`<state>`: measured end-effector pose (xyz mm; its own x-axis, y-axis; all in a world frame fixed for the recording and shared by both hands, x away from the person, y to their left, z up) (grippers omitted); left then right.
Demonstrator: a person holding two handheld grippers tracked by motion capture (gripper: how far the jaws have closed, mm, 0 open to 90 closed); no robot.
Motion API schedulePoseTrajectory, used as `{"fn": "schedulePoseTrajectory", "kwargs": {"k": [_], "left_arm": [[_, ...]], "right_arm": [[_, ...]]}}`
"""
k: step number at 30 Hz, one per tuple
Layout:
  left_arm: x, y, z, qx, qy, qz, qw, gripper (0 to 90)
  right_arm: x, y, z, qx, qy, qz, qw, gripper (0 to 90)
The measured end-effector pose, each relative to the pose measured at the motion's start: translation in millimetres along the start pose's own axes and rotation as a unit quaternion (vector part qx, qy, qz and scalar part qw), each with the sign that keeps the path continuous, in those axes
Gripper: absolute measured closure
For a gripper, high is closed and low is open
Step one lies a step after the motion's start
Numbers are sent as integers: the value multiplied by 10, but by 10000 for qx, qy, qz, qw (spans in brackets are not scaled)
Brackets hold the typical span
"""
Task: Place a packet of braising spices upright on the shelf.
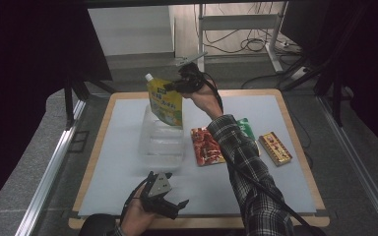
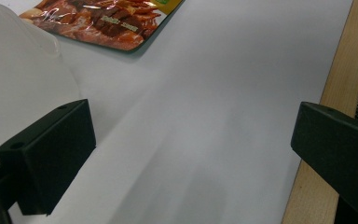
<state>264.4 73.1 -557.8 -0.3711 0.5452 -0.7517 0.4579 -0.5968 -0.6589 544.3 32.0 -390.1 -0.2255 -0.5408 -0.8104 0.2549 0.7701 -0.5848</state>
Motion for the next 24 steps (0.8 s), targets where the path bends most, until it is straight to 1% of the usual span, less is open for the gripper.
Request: {"fn": "schedulePoseTrajectory", "kwargs": {"k": [5, 10, 11, 12, 13, 14, 15, 16, 17, 23, 24], "left_arm": [[-1, 3, 9, 8, 2, -2, 10000, 0], [0, 4, 7, 8, -3, -8, 10000, 0], [-1, 5, 8, 8, 1, -7, 10000, 0], [-1, 6, 9, 4, 9, -11, 10000, 0], [0, 9, 12, 7, 19, -22, 10000, 0], [1, 10, 13, 12, 24, -26, 10000, 0], [1, 10, 13, 12, 24, -26, 10000, 0], [0, 14, 20, 14, 24, -30, 10000, 0], [0, 14, 20, 10, 31, -34, 10000, 0], [1, 7, 14, 8, 29, -27, 10000, 0], [2, 8, 12, 5, 22, -28, 10000, 0]], "right_arm": [[86, 71, 29, -11, 14, -94, 10000, 865], [135, 104, 50, -70, 88, -75, 9999, 865], [156, 124, 47, -56, 77, -137, 9999, 865], [173, 144, 41, 12, 66, -191, 9998, 865], [179, 153, 35, -1, 66, -166, 9998, 866], [184, 169, 15, -132, 106, -106, 9998, 867], [184, 169, 15, -132, 106, -106, 9998, 867], [191, 195, -5, -71, 97, -120, 9999, 868], [191, 205, -14, -97, 102, -131, 9998, 868], [181, 210, -28, -24, 65, -178, 9998, 862], [178, 210, -34, 50, 62, -190, 9998, 831]]}}
Point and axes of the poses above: each handheld gripper's, and its own axes: y roughly forward along the jaws, x roughly out of its underside, z roughly to its right, the point moved 6 cm from there along y, roughly forward along the jaws, and after that the axes turned 6 degrees about -z, right-handed, at the moved point
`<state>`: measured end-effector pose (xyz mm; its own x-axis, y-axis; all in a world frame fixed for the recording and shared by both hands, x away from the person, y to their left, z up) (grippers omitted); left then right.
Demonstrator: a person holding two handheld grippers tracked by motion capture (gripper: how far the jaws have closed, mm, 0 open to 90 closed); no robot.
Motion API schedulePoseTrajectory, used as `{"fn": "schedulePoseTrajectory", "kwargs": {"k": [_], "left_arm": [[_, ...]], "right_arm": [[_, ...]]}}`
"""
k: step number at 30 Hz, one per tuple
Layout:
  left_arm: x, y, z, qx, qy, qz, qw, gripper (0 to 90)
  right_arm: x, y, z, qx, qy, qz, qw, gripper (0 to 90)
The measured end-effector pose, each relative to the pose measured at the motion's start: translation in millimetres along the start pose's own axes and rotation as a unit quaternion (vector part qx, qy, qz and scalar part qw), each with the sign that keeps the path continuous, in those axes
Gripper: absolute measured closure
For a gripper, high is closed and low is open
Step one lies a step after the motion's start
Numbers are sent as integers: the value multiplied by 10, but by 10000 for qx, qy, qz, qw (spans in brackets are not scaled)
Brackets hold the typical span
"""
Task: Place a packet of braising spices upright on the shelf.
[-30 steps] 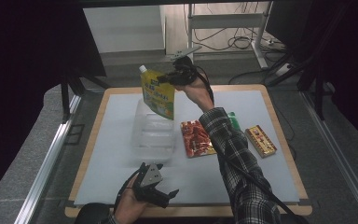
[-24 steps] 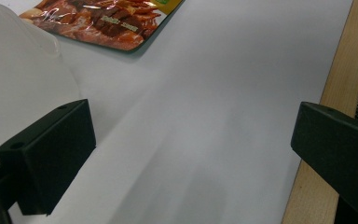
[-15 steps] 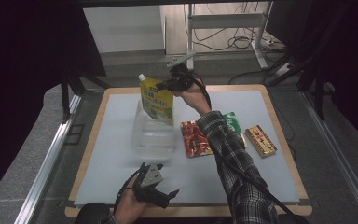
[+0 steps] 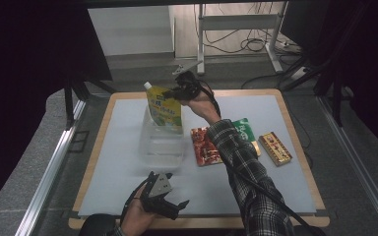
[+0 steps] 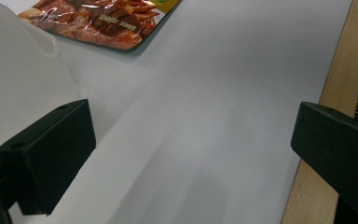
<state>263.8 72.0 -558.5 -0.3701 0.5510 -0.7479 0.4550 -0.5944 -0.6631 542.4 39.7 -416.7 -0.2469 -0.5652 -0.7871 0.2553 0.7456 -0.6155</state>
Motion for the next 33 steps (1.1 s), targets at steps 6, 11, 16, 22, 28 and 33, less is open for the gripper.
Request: {"fn": "schedulePoseTrajectory", "kwargs": {"k": [6, 11, 16, 22, 28, 33], "left_arm": [[2, 7, -1, 10, -8, -9, 10000, 0], [1, 14, 6, 13, 14, -20, 10000, 0], [1, 13, 1, 3, 11, -11, 10000, 0], [-1, 4, -12, -25, -6, 47, 10000, 0], [1, 0, -20, -1, -16, 76, 10000, 0], [2, 0, -28, -12, -65, 79, 9999, 0]], "right_arm": [[0, -33, 3, 239, 78, 39, 9997, 652], [21, -88, -4, 311, 124, -31, 9994, 546], [41, -140, -11, 404, 106, -77, 9991, 417], [69, -174, -3, 542, -1, -140, 9984, 312], [110, -241, 16, 629, 7, -126, 9979, 257], [161, -319, 19, 690, 9, -121, 9975, 229]]}}
Point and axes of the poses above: each handheld gripper's, and its own axes: y roughly forward along the jaws, x roughly out of its underside, z roughly to its right, the point moved 6 cm from there along y, roughly forward along the jaws, and after that the axes turned 6 degrees about -z, right-handed, at the moved point
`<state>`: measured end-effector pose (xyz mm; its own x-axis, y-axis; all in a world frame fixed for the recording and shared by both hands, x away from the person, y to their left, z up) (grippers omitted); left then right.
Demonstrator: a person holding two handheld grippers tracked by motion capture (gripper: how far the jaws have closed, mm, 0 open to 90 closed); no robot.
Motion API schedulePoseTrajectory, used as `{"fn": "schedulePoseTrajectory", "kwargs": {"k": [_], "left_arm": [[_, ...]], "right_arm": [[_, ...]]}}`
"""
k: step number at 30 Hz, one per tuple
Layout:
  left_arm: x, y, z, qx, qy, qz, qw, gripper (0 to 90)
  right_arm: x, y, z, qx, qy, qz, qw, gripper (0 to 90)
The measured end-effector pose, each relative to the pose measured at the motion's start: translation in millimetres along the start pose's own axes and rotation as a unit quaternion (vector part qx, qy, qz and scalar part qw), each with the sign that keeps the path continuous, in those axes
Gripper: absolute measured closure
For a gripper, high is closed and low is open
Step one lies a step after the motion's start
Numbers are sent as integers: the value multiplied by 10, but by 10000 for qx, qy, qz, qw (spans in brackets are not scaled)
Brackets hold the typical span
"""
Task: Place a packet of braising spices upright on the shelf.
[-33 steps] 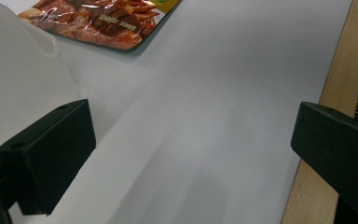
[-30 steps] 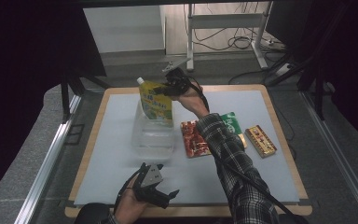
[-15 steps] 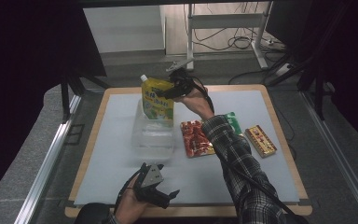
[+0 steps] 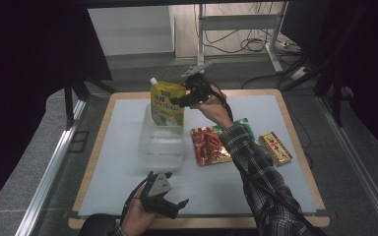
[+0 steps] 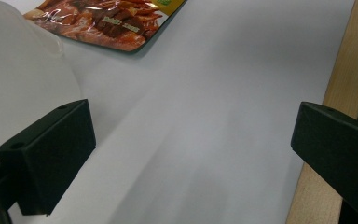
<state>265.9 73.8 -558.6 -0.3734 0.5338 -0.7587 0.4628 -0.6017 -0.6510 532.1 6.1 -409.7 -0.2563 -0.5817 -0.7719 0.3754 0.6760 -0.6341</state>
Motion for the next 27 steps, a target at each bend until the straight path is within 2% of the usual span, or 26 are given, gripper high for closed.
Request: {"fn": "schedulePoseTrajectory", "kwargs": {"k": [6, 14, 27], "left_arm": [[-7, -4, -2, 63, -112, 66, 9999, 0], [-11, -2, 3, 129, -177, 97, 9997, 0], [-12, 10, 19, 132, -112, 90, 9998, 0]], "right_arm": [[62, -83, 5, 70, -19, 6, 10000, 213], [159, -221, -51, -8, -4, 39, 10000, 176], [311, -401, -158, -65, -70, -20, 10000, 141]]}}
Point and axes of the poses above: each handheld gripper's, and its own axes: y roughly forward along the jaws, x roughly out of its underside, z roughly to its right, the point moved 6 cm from there along y, roughly forward along the jaws, and after that the axes turned 6 degrees about -z, right-handed, at the moved point
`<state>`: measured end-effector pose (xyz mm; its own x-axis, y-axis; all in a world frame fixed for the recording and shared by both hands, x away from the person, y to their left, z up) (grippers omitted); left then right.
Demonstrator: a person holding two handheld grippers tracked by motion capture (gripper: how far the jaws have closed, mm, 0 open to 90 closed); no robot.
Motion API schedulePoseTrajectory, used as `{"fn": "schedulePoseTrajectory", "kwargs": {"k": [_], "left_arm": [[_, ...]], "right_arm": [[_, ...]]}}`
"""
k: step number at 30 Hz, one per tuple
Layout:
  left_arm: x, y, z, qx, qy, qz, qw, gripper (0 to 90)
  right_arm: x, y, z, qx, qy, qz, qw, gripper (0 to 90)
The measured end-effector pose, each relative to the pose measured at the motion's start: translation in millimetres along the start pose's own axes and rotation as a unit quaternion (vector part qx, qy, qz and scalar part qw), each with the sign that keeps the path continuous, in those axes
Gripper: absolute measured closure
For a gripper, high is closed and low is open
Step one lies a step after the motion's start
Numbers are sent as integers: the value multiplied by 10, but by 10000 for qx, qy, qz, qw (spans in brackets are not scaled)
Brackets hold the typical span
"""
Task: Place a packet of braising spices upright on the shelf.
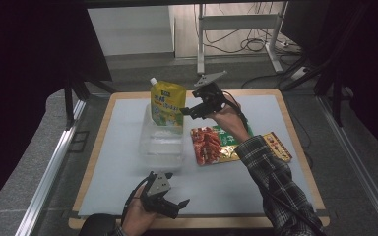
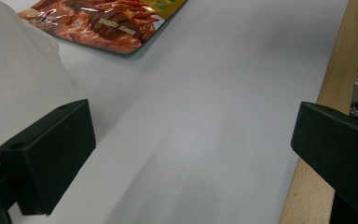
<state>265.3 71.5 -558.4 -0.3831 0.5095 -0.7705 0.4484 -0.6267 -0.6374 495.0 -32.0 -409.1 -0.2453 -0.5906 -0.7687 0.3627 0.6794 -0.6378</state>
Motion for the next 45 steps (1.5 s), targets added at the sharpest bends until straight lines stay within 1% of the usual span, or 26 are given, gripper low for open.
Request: {"fn": "schedulePoseTrajectory", "kwargs": {"k": [8, 11, 14, 16, 17, 19, 21, 25, 26, 28, 29, 30, 33, 35, 41, 43, 44, 45], "left_arm": [[3, 10, 3, -3, 28, -33, 10000, 0], [5, 13, 4, -6, 36, -44, 10000, 0], [7, 15, 6, -9, 48, -64, 10000, 0], [6, 16, 5, -6, 49, -61, 10000, 0], [7, 17, 6, -8, 48, -61, 10000, 0], [7, 19, 7, -6, 42, -59, 10000, 0], [9, 24, 9, -6, 53, -74, 10000, 0], [10, 27, 11, -2, 54, -82, 10000, 0], [11, 28, 12, 5, 57, -91, 9999, 0], [11, 29, 13, 6, 56, -91, 9999, 0], [11, 29, 13, 6, 56, -91, 9999, 0], [11, 29, 12, 8, 67, -90, 9999, 0], [10, 29, 14, 12, 68, -85, 9999, 0], [8, 29, 17, 26, 70, -71, 9999, 0], [7, 36, 26, 2, 164, -89, 9998, 0], [7, 43, 30, 9, 161, -89, 9998, 0], [7, 43, 30, 9, 161, -89, 9998, 0], [9, 43, 27, 9, 167, -99, 9998, 0]], "right_arm": [[197, -123, -29, -99, 109, -51, 9999, 113], [237, -151, -36, -107, 138, -62, 9998, 107], [319, -207, -52, -78, 173, -108, 9998, 97], [337, -215, -52, -75, 167, -117, 9998, 94], [388, -240, -60, -75, 186, -148, 9997, 86], [405, -247, -60, -64, 190, -154, 9997, 84], [483, -280, -67, -53, 218, -183, 9996, 80], [552, -310, -71, -39, 232, -167, 9996, 79], [605, -330, -72, 16, 241, -183, 9995, 78], [641, -349, -78, 51, 247, -162, 9996, 73], [641, -349, -78, 51, 247, -162, 9996, 73], [682, -367, -91, 21, 267, -149, 9995, 64], [722, -381, -101, 38, 249, -149, 9996, 53], [782, -401, -118, 46, 253, -165, 9995, 41], [883, -448, -122, 69, 309, -127, 9994, 31], [958, -473, -123, 125, 307, -111, 9994, 29], [958, -473, -123, 125, 307, -111, 9994, 29], [1012, -485, -124, 162, 317, -125, 9993, 28]]}}
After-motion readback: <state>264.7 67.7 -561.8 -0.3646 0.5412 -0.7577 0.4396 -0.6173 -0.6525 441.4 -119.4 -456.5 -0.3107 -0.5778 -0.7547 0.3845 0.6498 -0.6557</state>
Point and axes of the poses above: each handheld gripper's, and its own axes: y roughly forward along the jaws, x roughly out of its underside, z roughly to its right, the point moved 6 cm from there along y, roughly forward along the jaws, and after that the axes turned 6 degrees about -z, right-handed, at the moved point
